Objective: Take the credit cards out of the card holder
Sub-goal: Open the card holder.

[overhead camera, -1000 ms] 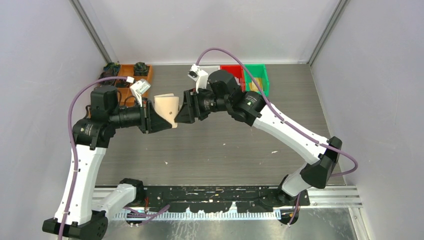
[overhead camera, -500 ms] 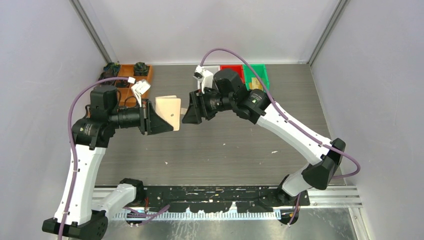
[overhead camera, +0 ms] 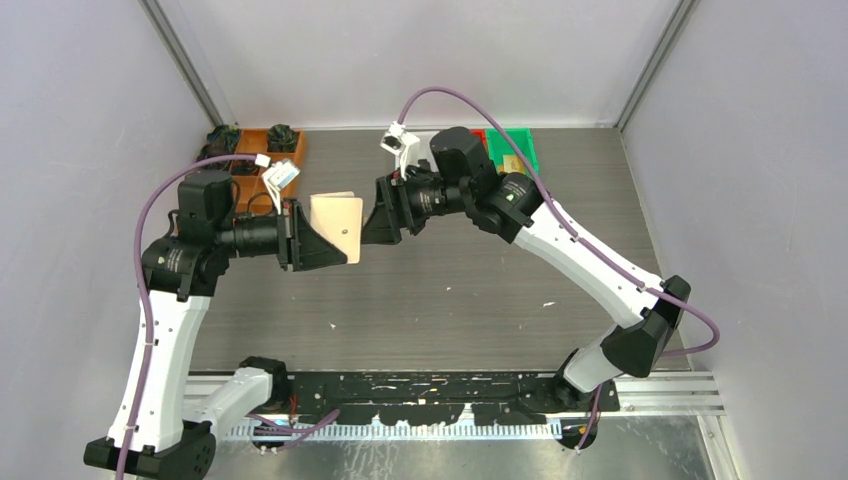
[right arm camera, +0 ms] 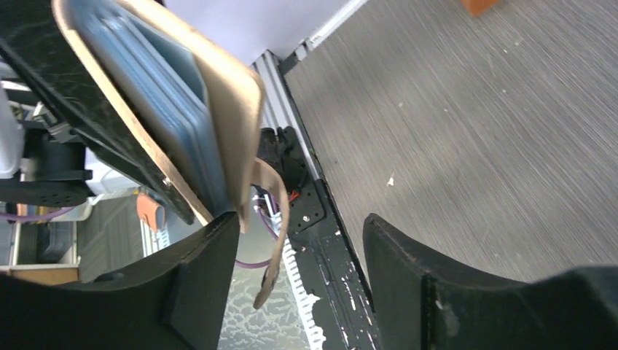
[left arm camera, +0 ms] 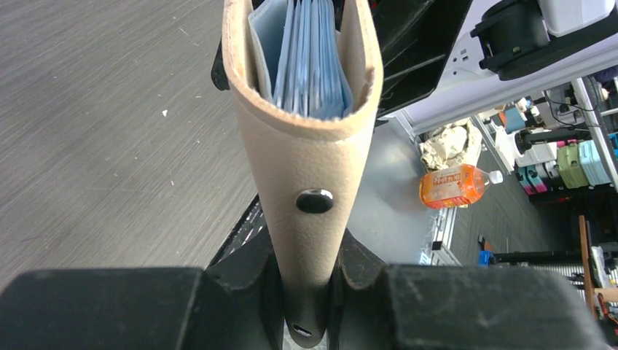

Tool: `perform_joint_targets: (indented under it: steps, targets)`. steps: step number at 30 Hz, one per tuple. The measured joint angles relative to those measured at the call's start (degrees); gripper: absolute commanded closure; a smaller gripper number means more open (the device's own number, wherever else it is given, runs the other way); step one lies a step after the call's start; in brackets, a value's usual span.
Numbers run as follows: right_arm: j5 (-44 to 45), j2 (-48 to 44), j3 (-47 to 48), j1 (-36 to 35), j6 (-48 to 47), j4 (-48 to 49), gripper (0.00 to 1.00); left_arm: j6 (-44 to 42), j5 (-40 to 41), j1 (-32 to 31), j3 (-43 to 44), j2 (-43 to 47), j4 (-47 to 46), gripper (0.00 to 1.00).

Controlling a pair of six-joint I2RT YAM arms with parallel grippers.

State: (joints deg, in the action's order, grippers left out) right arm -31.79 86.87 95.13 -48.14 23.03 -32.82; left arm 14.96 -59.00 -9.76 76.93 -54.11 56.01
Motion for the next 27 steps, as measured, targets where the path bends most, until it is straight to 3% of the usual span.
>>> perform_joint_targets:
  steps: [5, 9, 10, 11, 13, 14, 15, 20, 24, 27]
  targets:
    - [-3.6, 0.2, 0.1, 0.0, 1.3, 3.1, 0.48, 1.0, -1.6, 0.0, 0.0, 0.1, 0.0, 1.00]
    - [-6.6, 1.6, 0.5, 0.2, 3.0, 4.5, 0.65, 1.2, -2.3, 0.1, 0.0, 0.1, 0.0, 1.00]
    - [-7.2, 1.9, 0.4, 0.2, 3.7, 5.1, 0.71, 1.2, -2.6, 0.1, 0.0, 0.1, 0.0, 0.95]
    - [-8.2, 2.1, -0.2, 0.2, 4.9, 7.0, 0.81, 1.2, -2.8, 0.1, 0.0, 0.1, 0.0, 0.83]
    - [-10.0, 2.0, -2.0, 0.2, 7.4, 10.7, 0.98, 1.2, -2.7, 0.1, 0.0, 0.1, 0.1, 0.49]
    - [-10.6, 1.9, -2.9, 0.2, 8.4, 12.6, 0.99, 1.1, -2.5, 0.1, 0.0, 0.1, 0.0, 0.36]
    - [-11.0, 1.6, -4.5, 0.2, 10.3, 15.4, 0.99, 0.6, -2.0, 0.1, -0.2, 0.2, -0.1, 0.32]
    - [-10.9, 0.1, -8.8, -0.2, 14.6, 19.3, 0.99, -0.7, 5.6, 0.1, -4.2, 0.9, -0.2, 0.30]
    - [-7.4, -1.0, -8.0, -1.9, 12.9, 15.0, 0.99, -0.3, 7.0, 0.1, -7.1, 0.3, -0.5, 0.34]
    - [-3.9, -1.6, -6.6, -3.4, 9.9, 10.6, 0.99, 0.0, 6.7, 0.1, -7.6, 0.2, -0.9, 0.30]
